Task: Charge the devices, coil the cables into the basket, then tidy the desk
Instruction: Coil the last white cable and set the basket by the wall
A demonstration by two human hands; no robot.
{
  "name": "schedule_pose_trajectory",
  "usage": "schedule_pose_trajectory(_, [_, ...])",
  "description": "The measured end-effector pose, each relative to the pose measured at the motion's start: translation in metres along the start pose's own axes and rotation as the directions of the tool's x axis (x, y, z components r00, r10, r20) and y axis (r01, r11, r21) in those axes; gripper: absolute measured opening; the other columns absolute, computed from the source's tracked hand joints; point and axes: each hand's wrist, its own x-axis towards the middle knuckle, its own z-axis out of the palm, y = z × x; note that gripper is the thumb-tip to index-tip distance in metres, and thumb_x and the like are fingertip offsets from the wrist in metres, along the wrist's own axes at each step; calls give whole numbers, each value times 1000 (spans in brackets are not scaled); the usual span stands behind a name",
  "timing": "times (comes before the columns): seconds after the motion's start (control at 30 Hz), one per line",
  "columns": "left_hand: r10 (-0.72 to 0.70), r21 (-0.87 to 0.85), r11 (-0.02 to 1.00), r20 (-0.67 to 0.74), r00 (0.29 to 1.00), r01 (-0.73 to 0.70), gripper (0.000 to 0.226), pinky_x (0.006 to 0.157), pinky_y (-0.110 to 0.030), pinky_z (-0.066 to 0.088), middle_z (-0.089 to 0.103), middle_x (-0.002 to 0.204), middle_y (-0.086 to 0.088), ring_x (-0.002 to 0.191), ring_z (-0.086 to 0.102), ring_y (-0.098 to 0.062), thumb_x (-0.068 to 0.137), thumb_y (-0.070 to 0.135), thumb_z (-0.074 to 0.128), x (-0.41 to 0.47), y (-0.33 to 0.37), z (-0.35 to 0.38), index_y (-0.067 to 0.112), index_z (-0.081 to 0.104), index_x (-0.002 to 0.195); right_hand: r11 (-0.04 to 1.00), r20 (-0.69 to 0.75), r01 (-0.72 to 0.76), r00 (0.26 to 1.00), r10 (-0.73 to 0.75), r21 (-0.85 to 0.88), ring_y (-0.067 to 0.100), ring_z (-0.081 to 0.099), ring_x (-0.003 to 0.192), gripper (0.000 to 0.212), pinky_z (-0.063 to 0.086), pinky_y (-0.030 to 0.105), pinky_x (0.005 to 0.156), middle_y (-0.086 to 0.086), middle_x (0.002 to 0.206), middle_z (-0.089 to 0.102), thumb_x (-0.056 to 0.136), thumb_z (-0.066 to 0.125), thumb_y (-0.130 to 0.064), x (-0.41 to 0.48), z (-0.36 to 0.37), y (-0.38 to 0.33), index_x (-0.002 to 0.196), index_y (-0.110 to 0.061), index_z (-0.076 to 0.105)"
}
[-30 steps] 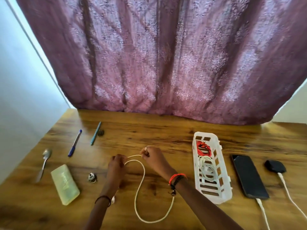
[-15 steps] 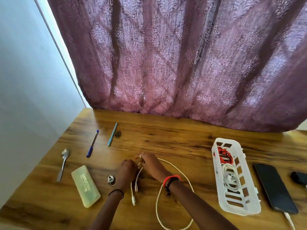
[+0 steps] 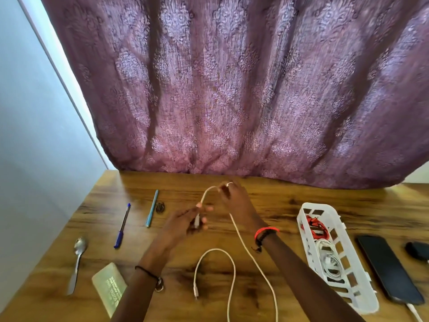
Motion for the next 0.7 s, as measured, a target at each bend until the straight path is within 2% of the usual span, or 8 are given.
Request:
schedule_pose_trajectory(0.13, [65, -111, 992, 87, 994, -55, 26, 69, -22, 52, 64, 72, 2, 66, 62, -9, 96, 20, 47, 4, 22, 15, 10, 69, 102, 997, 7, -71, 997, 70, 28, 24, 62, 86, 14, 48, 31, 78, 13, 95, 67, 86, 59, -14, 12, -11, 3, 94, -4, 66])
schedule_pose_trajectory(0.27, [81, -116, 991, 128, 988, -67, 26, 75, -30, 44, 58, 66, 3, 55, 53, -7, 96, 18, 47, 15, 38, 28, 6, 70, 100, 995, 28, 96, 995, -97, 27, 17, 58, 105, 26, 45, 30, 90, 4, 111, 65, 88, 56, -21, 6, -23, -5, 113, -19, 61])
schedule_pose_trajectory(0.33, [72, -118, 992, 172, 982, -52, 26, 73, -29, 48, 56, 64, 4, 53, 51, -6, 95, 18, 47, 19, 45, 35, 6, 69, 102, 984, -29, 156, 988, -154, 81, 16, 60, 100, 30, 44, 27, 86, 6, 105, 68, 87, 46, -24, 2, -32, -11, 109, -13, 64])
schedule_pose_trajectory(0.43, [60, -198, 980, 280, 958, -3, 26, 66, -26, 56, 55, 62, 5, 52, 51, -6, 95, 19, 46, 23, 55, 54, 6, 67, 106, 970, -105, 30, 994, -4, 241, 11, 63, 85, 28, 47, 24, 74, 4, 90, 67, 89, 41, -12, -1, -50, -18, 103, 1, 61])
schedule_pose_trajectory(0.5, [71, -256, 966, 352, 933, 23, 27, 65, -26, 57, 54, 62, 5, 52, 51, -6, 95, 18, 46, 25, 60, 66, 4, 65, 110, 923, -36, -122, 989, 145, 365, -1, 57, 58, 26, 46, 15, 54, -5, 68, 61, 94, 39, -4, 2, -58, -19, 107, 10, 57])
schedule_pose_trajectory(0.57, [107, -294, 956, 386, 916, 13, 27, 68, -26, 57, 53, 62, 5, 55, 53, -6, 94, 15, 46, 29, 64, 76, 2, 63, 111, 839, 42, -202, 977, 210, 505, 1, 49, 37, 29, 39, 12, 35, -10, 47, 55, 95, 35, -5, 0, -66, -20, 110, 10, 54])
schedule_pose_trajectory(0.63, [143, -319, 948, 379, 914, -16, 24, 67, -25, 58, 55, 65, 2, 58, 57, -8, 95, 12, 45, 35, 70, 84, 1, 63, 106, 867, -53, -165, 975, 214, 469, -2, 52, 42, 31, 41, 9, 41, -15, 48, 57, 95, 37, -8, -2, -68, -14, 115, 10, 54])
schedule_pose_trajectory(0.7, [155, -340, 940, 357, 921, -26, 22, 66, -25, 58, 58, 70, -1, 63, 61, -10, 96, 10, 43, 42, 79, 89, 2, 64, 98, 896, -192, -73, 966, 172, 437, 2, 58, 57, 23, 46, 15, 52, -10, 67, 65, 92, 47, -11, -5, -72, -9, 110, -8, 61])
